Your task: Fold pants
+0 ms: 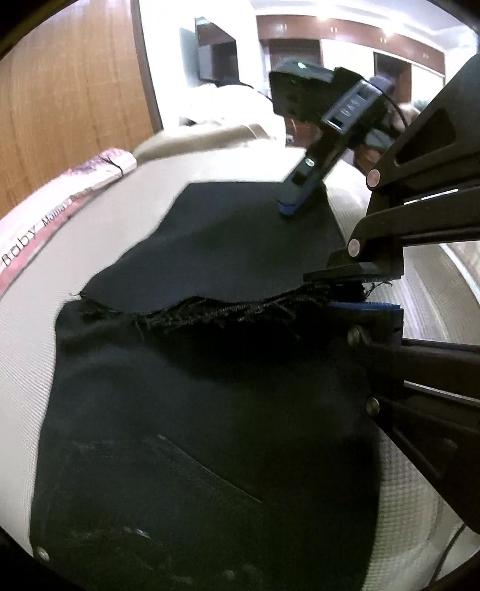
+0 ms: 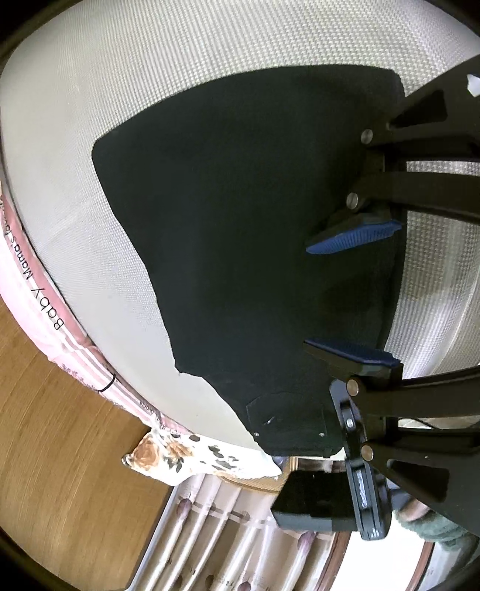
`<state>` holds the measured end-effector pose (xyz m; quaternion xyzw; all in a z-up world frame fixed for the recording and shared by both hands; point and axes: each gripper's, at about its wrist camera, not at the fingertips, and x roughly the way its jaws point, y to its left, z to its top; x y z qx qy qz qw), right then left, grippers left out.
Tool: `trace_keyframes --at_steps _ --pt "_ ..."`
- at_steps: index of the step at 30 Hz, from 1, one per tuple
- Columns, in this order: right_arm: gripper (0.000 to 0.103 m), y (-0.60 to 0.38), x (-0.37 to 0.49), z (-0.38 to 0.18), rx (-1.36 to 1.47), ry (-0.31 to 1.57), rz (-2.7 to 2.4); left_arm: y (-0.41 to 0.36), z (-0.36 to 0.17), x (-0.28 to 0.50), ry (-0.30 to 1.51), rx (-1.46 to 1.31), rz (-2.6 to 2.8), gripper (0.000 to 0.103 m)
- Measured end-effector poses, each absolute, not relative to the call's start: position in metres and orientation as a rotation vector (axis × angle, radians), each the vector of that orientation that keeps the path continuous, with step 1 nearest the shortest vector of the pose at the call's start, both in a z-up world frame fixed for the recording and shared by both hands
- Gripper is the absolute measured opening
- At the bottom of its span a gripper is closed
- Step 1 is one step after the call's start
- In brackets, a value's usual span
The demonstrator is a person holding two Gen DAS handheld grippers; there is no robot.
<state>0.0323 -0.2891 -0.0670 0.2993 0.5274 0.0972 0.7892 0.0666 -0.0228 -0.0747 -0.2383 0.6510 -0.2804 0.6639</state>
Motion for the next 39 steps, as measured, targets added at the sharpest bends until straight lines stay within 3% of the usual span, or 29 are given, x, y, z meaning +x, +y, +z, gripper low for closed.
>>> trace_keyframes --at_steps 5,9,11,25,31,39 --pt "0.044 -0.283 0.034 -0.076 0.566 1.175 0.178 -0.024 -0.093 0.066 1.513 -0.512 -0.599 0.009" --pt "0.044 -0.282 0.037 -0.074 0.54 1.186 0.181 -0.031 -0.084 0.069 1.503 -0.435 -0.59 0.016" --pt "0.045 -0.285 0.038 -0.069 0.536 1.174 0.181 -0.03 -0.073 0.069 1.457 -0.377 -0.571 0.021" --pt "0.045 -0.326 0.106 -0.045 0.336 1.054 0.0 -0.061 -0.033 0.118 1.078 -0.157 -0.608 0.021" --pt "0.039 -0.33 0.122 -0.067 0.257 1.082 -0.042 -0.084 -0.06 0.146 1.108 -0.1 -0.611 0.021" --pt "0.04 -0.32 0.131 -0.075 0.193 1.106 -0.068 -0.083 -0.083 0.169 1.16 -0.152 -0.596 0.021"
